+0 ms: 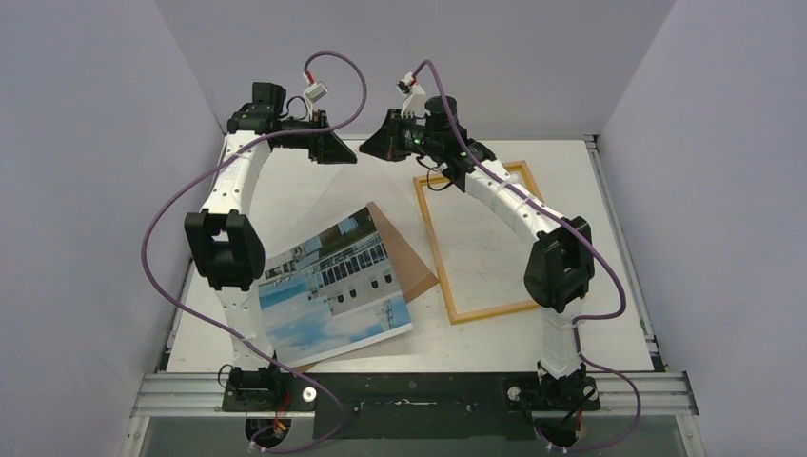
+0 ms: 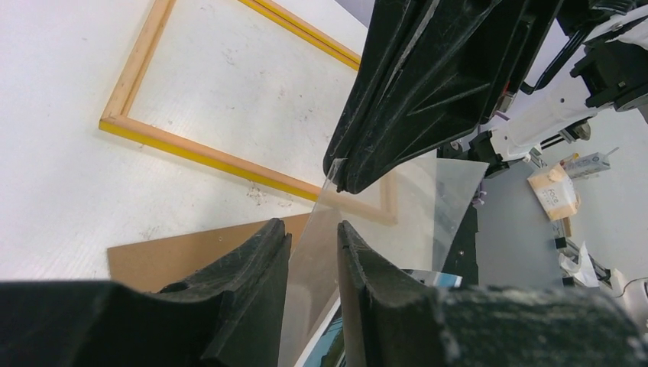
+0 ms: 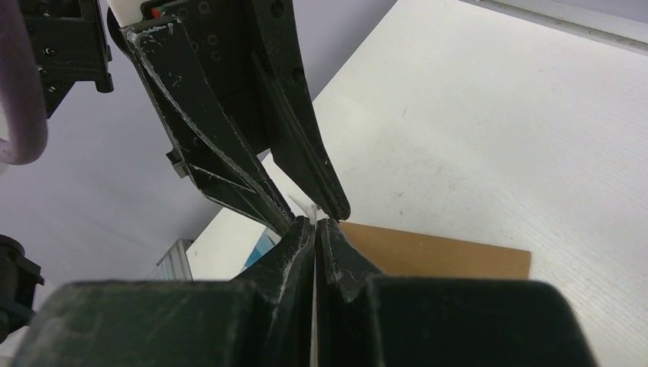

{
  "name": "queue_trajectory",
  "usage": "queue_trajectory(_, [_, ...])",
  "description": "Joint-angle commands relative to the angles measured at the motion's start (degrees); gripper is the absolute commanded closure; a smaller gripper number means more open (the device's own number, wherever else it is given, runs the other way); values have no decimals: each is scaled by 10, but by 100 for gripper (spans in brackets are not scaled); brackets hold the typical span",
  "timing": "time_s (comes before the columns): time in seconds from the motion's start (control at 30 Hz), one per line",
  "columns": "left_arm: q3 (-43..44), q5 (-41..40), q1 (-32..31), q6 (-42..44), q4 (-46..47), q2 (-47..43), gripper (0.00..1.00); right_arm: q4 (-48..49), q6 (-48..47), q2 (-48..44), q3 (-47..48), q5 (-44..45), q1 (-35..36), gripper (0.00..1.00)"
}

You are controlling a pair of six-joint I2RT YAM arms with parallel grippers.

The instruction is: Put the photo into the frame

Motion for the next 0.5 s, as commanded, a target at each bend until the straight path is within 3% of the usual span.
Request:
queue_trajectory(0.0, [42,26,-24,39,-73,-5,73,93,17,-52,-4,0,-2,100])
queue_trajectory(0.3, [137,15,-32,126,-206,39,58,107,24,-63,-12,-11,-6,100])
queue_trajectory(0.4, [143,15,-32,126,-206,39,59,107,24,-66,-15,-11,-7,100])
queue_trajectory(0.47, [142,16,-32,127,-206,38,66,107,24,-68,-18,-11,-9,100])
